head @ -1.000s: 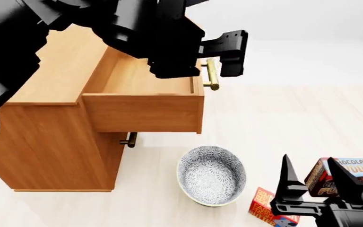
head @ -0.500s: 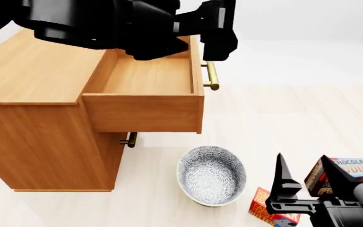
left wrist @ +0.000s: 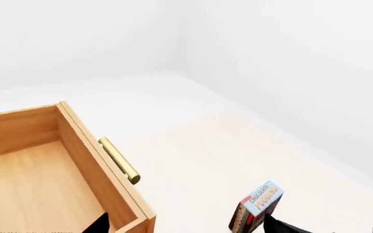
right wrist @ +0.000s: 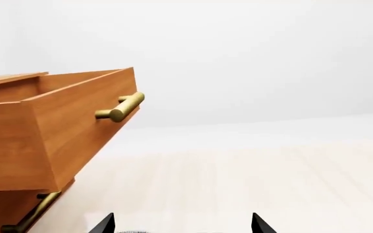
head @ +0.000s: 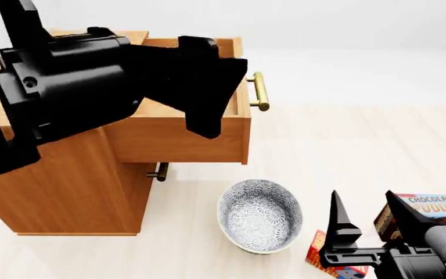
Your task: Put the butter at the back in the top drawer of the cabinet and close it.
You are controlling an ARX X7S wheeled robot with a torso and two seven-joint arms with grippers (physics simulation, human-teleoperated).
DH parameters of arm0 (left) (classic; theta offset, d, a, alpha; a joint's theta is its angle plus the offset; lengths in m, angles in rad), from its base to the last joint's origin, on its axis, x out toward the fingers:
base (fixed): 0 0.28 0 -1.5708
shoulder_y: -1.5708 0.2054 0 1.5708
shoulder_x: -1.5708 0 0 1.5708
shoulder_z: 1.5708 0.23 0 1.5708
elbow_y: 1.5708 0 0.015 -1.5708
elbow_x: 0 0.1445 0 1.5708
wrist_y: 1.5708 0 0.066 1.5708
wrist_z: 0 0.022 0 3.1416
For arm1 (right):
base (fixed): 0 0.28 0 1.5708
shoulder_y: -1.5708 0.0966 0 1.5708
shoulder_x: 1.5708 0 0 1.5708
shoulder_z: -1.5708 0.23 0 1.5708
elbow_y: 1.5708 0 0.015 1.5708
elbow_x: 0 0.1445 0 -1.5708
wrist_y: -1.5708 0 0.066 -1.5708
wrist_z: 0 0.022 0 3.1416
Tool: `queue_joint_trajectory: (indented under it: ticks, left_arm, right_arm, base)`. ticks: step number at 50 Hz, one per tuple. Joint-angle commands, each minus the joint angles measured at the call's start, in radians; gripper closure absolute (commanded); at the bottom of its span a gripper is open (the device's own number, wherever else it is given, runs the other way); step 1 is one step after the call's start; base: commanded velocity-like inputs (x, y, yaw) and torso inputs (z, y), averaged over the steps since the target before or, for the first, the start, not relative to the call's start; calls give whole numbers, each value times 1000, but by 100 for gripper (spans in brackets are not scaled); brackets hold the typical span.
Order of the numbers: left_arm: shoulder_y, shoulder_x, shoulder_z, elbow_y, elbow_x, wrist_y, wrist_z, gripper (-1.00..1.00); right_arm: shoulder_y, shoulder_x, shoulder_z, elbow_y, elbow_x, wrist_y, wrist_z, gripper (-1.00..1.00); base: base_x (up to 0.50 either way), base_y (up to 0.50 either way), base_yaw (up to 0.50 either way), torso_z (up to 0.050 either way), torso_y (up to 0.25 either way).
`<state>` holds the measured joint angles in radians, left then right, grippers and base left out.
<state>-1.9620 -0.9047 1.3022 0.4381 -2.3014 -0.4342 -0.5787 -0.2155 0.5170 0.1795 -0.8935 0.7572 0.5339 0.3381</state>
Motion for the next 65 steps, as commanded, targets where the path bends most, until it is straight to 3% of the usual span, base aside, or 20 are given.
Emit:
queue_joint_trajectory:
  ticks: [1, 13, 20, 27, 37, 41, 52, 58, 65]
  left_arm:
    - [92, -199, -58, 264, 77, 129, 3, -100]
    - [213, -349, -64, 404, 199, 241, 69, -100]
    - [253, -391, -60, 435, 224, 275, 104, -100]
    - [296, -425, -56, 485, 262, 337, 101, -100]
    - [318, -479, -61, 537, 307, 376, 75, -100]
    - [332, -495, -57, 549, 327, 387, 66, -100]
    - [344, -535, -65, 589, 353, 414, 44, -100]
    - [347, -542, -76, 599, 360, 418, 33, -100]
    - [356, -541, -84, 604, 364, 415, 20, -100]
  right_arm:
    - [31, 66, 15, -16, 70, 66, 14, -100]
    - [194, 353, 111, 13, 524, 284, 94, -100]
    - [326, 554, 72, 97, 785, 380, 104, -100]
    - [620, 671, -180, 246, 863, 562, 19, -100]
    - [1038, 668, -434, 363, 933, 895, -34, -100]
    - [1170, 649, -536, 389, 906, 1025, -101, -100]
    - [1570, 655, -1124, 363, 542, 1031, -574, -100]
    - [1740, 596, -1346, 460, 407, 1029, -690, -100]
    - [1807, 536, -1493, 545, 302, 1002, -774, -100]
  base:
    - [0, 0, 0, 0, 0]
    - [0, 0, 0, 0, 0]
    - [0, 0, 0, 0, 0]
    - [0, 0, 0, 0, 0]
    - [0, 0, 0, 0, 0]
    - [0, 0, 0, 0, 0]
    - [0, 0, 0, 0, 0]
    - [0, 0, 0, 0, 0]
    - [0, 0, 0, 0, 0]
